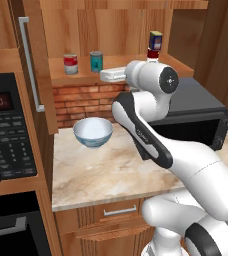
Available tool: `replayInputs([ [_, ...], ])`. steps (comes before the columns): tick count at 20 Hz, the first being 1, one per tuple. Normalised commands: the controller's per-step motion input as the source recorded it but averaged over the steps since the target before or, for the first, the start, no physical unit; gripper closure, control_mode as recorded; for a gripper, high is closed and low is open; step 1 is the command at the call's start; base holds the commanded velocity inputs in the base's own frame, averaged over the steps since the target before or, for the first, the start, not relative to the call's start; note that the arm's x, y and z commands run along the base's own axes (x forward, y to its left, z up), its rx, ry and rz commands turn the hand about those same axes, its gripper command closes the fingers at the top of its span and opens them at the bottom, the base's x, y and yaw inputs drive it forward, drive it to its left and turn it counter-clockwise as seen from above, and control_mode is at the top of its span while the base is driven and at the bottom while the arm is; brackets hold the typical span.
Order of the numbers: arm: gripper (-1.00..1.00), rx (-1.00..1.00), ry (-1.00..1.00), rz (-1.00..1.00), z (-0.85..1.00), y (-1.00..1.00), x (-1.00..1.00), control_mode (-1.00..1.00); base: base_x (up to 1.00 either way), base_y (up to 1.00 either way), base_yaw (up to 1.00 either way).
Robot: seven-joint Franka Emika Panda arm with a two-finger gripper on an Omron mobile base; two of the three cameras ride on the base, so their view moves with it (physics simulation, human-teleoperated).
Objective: Stack two cans on top of the other two cans in the cabinet.
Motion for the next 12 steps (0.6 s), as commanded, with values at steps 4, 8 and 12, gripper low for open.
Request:
replayInputs([
  [4,-1.0,0.0,0.0,0.0,0.0,0.0,0.18,-1.0,0.0,0.0,0.0],
  [8,-1.0,0.0,0.0,0.0,-0.01,0.0,0.24,-1.0,0.0,0.0,0.0],
  [12,-1.0,0.0,0.0,0.0,-0.02,0.0,0.19,-1.0,0.0,0.0,0.0],
])
